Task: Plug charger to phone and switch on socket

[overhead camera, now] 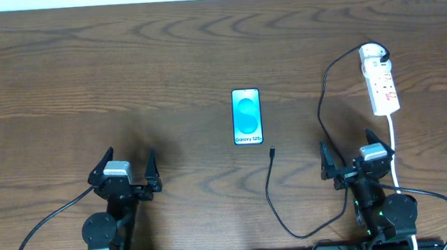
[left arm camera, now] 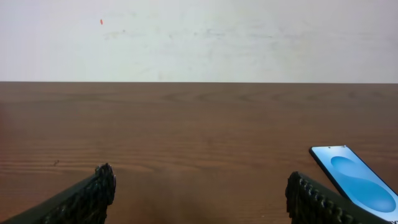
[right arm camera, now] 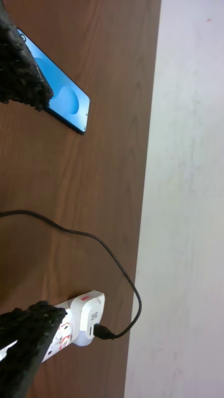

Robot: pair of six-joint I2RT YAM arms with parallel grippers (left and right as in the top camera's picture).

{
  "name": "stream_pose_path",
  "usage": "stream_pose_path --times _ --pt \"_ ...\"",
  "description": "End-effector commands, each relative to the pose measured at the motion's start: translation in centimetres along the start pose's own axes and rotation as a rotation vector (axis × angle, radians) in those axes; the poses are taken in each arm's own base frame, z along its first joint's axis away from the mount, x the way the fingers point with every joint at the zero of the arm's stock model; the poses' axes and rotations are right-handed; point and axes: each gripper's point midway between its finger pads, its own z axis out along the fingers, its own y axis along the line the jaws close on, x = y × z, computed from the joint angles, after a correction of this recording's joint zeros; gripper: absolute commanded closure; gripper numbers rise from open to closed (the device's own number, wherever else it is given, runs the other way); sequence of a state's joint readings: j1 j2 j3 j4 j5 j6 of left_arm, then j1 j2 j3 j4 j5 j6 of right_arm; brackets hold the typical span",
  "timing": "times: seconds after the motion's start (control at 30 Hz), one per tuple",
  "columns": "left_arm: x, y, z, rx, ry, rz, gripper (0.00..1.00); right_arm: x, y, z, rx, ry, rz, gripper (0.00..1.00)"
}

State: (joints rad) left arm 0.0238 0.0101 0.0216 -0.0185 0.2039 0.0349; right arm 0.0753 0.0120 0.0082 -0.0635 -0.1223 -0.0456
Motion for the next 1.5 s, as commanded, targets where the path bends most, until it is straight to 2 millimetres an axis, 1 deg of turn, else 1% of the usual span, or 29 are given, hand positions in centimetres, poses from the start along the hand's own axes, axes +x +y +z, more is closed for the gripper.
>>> stream_pose_path --times 0.0,0.97,1.1,1.23,1.3,1.37,1.47 --pt "1.5 0.1 0.1 -0.003 0.044 0.010 0.11 0.1 0.0 0.0 0.000 0.001 -0.012 0.01" --pt "1.5 0.1 0.1 -0.004 0.043 0.011 0.11 0.1 0.0 0.0 0.000 0.001 -0.012 0.01" --pt "1.6 1.7 0.0 -0.093 0.046 0.012 0.11 0.1 0.0 0.0 0.000 0.001 -0.012 0.01" --pt "1.6 1.7 0.0 -0.093 0.049 0.011 0.10 0.1 0.0 0.0 0.000 0.001 -0.012 0.01" --pt "1.6 1.3 0.0 -0.069 0.046 0.003 0.11 0.1 0.0 0.0 0.000 0.001 -0.012 0.01" --pt "1.5 0.1 0.1 -0.005 0.044 -0.030 0.11 0.1 0.0 0.0 0.000 0.001 -0.012 0.01" --pt "1.5 -0.1 0.1 0.008 0.043 -0.037 0.11 0.1 0.0 0.0 0.000 0.001 -0.012 0.01"
